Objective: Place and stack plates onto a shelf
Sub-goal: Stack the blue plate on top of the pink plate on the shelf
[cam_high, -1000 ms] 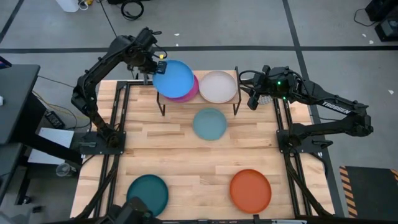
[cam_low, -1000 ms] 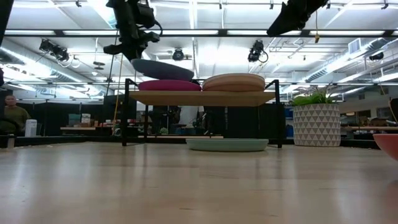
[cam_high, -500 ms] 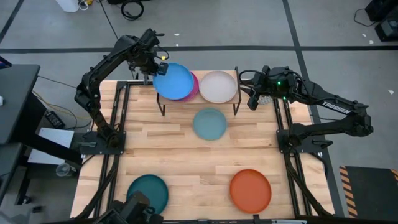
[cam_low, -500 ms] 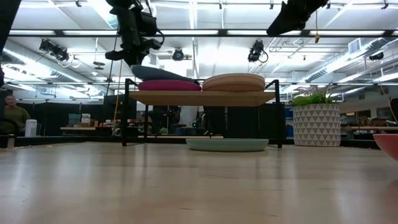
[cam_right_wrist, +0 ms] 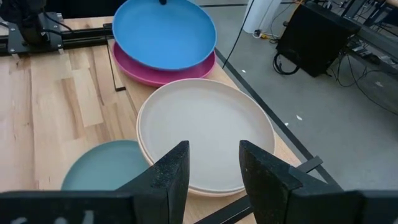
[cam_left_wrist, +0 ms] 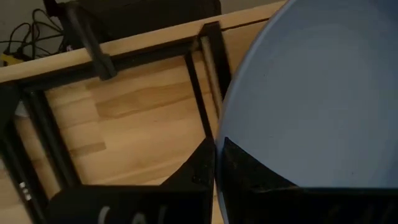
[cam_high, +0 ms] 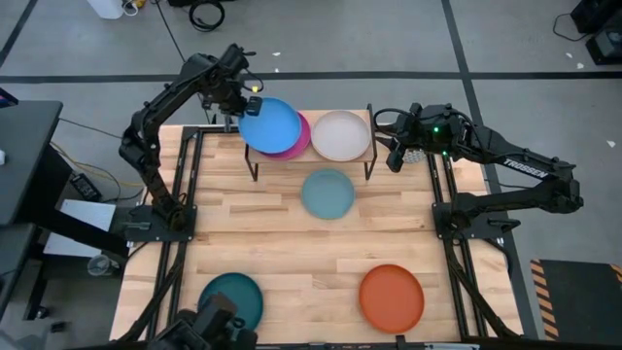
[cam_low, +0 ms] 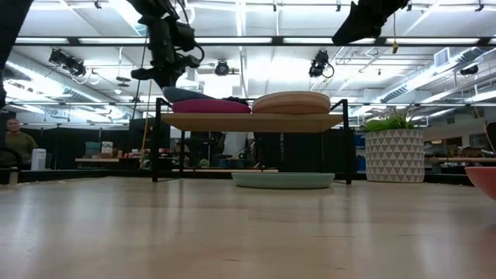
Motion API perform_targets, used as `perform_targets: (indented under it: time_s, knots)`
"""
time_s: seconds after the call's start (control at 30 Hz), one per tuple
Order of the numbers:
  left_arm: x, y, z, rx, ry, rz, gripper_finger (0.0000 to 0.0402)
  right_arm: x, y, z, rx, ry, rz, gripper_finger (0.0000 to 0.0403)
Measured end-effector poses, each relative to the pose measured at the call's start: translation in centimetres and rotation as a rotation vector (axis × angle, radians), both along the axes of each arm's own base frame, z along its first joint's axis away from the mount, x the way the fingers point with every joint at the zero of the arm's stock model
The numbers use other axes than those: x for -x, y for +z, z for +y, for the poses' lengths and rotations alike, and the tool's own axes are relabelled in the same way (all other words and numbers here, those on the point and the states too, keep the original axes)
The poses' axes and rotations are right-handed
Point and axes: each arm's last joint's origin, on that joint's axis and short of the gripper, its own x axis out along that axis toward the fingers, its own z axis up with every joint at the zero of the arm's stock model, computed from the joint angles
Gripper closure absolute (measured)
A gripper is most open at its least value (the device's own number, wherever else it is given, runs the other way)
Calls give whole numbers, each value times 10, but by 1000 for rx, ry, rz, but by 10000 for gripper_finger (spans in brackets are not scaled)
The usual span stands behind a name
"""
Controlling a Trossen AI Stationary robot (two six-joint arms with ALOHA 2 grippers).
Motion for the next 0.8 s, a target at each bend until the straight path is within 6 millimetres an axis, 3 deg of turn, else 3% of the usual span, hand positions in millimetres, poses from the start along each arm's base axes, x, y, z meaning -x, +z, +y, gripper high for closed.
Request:
perform_targets:
  time_s: [0.6,0.8]
  knots:
    - [-2,-2,3,-8,-23,-2,379,0,0,0,3,2,3,257]
    - [-3,-2,4,-21,-25,-10,333,0,0,0,4,3,4,257]
